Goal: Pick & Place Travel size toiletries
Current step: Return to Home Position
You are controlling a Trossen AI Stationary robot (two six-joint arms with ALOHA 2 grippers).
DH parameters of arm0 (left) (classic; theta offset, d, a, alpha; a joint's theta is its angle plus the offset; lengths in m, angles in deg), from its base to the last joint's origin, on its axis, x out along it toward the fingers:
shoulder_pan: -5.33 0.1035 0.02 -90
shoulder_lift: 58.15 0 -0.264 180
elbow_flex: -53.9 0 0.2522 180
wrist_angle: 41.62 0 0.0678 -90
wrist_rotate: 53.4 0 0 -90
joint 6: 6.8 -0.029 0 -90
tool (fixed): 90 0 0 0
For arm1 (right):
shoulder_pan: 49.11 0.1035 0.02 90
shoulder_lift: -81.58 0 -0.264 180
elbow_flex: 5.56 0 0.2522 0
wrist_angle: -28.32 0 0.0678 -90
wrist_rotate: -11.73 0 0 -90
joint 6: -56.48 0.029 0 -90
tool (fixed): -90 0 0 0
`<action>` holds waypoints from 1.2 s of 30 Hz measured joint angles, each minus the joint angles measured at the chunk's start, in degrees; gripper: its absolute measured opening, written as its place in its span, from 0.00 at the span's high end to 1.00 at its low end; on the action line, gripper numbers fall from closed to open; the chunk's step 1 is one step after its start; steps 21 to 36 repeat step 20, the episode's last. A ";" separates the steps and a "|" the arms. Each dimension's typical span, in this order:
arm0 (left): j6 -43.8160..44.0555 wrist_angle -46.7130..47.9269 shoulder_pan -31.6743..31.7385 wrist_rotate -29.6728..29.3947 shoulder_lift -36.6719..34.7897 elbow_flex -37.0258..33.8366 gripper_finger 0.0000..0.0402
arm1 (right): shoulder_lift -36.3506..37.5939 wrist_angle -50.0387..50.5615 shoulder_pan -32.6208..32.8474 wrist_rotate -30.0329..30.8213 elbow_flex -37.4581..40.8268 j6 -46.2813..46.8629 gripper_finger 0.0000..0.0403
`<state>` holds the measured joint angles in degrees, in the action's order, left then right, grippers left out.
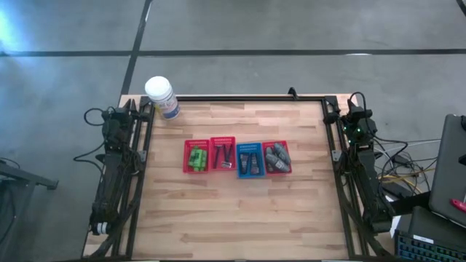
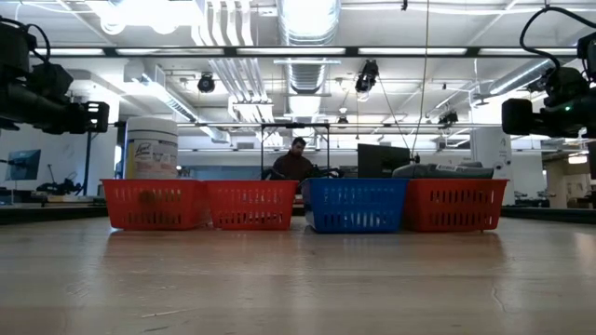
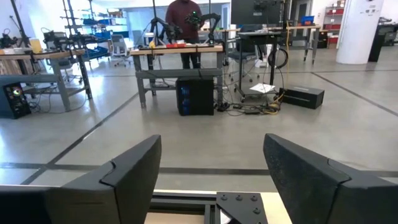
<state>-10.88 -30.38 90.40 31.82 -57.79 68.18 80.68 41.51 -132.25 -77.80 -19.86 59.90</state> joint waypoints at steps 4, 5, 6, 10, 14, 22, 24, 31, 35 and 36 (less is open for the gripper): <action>0.00 0.02 0.00 0.00 0.00 0.00 0.85 | 0.00 0.00 0.01 0.00 0.00 0.00 0.28; 0.00 0.01 0.00 0.00 0.00 0.00 0.85 | 0.00 0.00 0.00 0.00 0.00 0.00 0.27; 0.00 0.00 0.00 0.00 0.00 0.00 0.85 | 0.00 0.00 0.00 0.00 0.00 0.00 0.26; 0.00 0.02 0.00 0.00 0.00 0.00 0.85 | 0.00 0.00 0.01 0.00 0.00 0.00 0.23; 0.00 0.01 0.00 0.00 0.00 0.00 0.85 | 0.00 0.00 0.00 0.00 0.00 0.00 0.19; 0.00 0.00 0.00 0.00 0.00 0.00 0.85 | 0.00 0.00 0.00 0.00 0.00 0.00 0.14; 0.00 0.00 0.00 0.00 0.00 0.00 0.85 | 0.00 0.00 0.00 0.00 0.00 0.00 0.14; 0.00 0.00 0.00 0.00 0.00 0.00 0.85 | 0.00 0.00 0.00 0.00 0.00 0.00 0.14; 0.00 0.00 0.00 0.00 0.00 0.00 0.85 | 0.00 0.00 0.00 0.00 0.00 0.00 0.14; 0.00 0.00 0.00 0.00 0.00 0.00 0.85 | 0.00 0.00 0.00 0.00 0.00 0.00 0.14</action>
